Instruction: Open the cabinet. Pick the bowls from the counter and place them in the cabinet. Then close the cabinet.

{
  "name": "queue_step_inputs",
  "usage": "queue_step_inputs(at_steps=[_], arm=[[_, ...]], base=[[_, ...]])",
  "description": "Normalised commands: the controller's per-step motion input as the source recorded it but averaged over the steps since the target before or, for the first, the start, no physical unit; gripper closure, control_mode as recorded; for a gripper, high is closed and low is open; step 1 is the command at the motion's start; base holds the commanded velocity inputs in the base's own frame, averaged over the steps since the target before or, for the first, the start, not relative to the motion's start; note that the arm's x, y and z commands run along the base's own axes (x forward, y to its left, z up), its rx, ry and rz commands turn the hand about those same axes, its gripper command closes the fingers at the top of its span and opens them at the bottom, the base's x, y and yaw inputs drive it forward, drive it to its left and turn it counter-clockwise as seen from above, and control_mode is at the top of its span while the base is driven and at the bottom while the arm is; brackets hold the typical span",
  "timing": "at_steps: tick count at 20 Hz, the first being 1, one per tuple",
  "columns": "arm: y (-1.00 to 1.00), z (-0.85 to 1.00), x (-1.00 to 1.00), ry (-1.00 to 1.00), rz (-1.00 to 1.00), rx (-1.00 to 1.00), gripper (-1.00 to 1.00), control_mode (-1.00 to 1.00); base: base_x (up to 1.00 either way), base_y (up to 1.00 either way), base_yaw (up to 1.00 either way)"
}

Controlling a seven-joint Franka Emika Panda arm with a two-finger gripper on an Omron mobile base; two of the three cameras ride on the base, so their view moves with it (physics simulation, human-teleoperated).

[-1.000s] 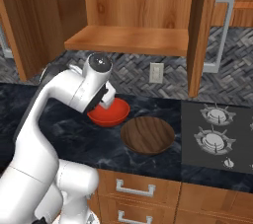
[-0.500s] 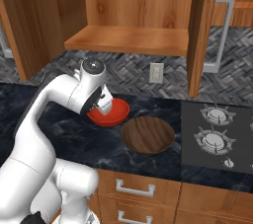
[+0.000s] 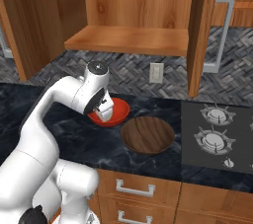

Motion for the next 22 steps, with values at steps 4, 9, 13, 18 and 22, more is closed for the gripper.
queue_step_inputs(at_steps=[4, 9, 13, 18, 22], arm=[[-0.01, -0.34, 0.07, 0.17, 0.00, 0.01, -1.00, -1.00], [0.00, -0.33, 0.36, 0.11, -0.04, 0.00, -1.00, -1.00], [0.00, -0.25, 0.41, 0.06, -0.06, 0.00, -1.00, -1.00], [0.00, -0.43, 0.34, 0.03, -0.05, 0.00, -1.00, -1.00], [0.00, -0.48, 0.22, 0.02, -0.03, 0.00, -1.00, -1.00]], base=[[0.00, 0.00, 0.00], [0.00, 0.00, 0.00], [0.00, 0.00, 0.00], [0.00, 0.00, 0.00], [0.00, 0.00, 0.00]])
